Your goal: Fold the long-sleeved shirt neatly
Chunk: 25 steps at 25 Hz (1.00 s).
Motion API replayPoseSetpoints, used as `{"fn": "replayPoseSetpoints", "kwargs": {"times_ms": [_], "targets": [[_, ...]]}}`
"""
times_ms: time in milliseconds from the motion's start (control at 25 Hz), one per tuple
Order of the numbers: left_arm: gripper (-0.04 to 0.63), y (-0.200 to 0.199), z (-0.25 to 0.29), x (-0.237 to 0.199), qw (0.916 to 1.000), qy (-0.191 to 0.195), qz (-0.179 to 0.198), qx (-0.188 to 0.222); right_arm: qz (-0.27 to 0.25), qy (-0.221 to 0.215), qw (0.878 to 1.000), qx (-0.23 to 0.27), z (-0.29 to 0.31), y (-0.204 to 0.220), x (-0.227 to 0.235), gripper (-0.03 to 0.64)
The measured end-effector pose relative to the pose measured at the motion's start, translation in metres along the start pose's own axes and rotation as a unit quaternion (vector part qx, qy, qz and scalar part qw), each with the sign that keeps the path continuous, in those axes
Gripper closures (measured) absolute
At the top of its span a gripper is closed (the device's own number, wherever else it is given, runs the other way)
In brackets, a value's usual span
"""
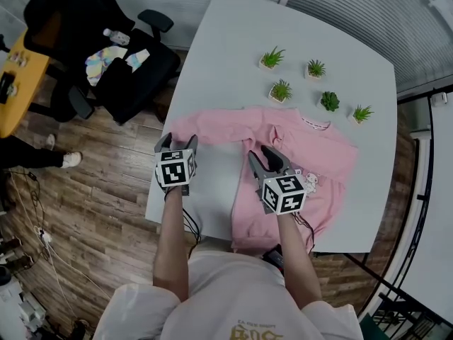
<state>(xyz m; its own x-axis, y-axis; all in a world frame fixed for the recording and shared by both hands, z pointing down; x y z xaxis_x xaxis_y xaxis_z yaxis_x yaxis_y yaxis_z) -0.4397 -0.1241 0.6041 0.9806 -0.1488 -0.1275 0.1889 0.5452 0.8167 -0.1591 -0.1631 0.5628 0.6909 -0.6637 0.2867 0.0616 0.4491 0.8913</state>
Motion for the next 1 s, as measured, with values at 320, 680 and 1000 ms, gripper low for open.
{"fn": "replayPoseSetpoints", "kwargs": {"times_ms": [320,680,1000], "targets": [[0.402,0.015,0.014,-0.004,0.9985,-0.035,0.038,-0.015,0.000,0.006,1.000,-0.004,-0.005,0.003,0.002,0.457],[0.549,-0.001,0.000,0.000,0.9977,-0.051,0.044,0.009,0.003,0.014,1.000,0.007,-0.015,-0.002,0.008,0.473],[0.552,-0.032,-0.032,-0.017,0.9937,-0.091,0.042,0.051,0.006,0.018,1.000,0.024,-0.027,-0.012,0.008,0.479]]}}
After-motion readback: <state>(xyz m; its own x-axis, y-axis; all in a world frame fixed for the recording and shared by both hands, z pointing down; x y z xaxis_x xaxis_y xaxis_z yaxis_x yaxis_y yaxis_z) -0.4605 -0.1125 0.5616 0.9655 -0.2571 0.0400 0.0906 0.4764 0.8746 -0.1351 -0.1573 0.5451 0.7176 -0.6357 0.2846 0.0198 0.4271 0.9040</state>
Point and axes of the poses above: the fingertips, and each gripper's own axes: z forward along the fingers, x to its right, y out of its underside, the point moved 9 cm from there along -z, backward along the fingers, and after that the axes turned 13 degrees about x, right-handed, at the moved point
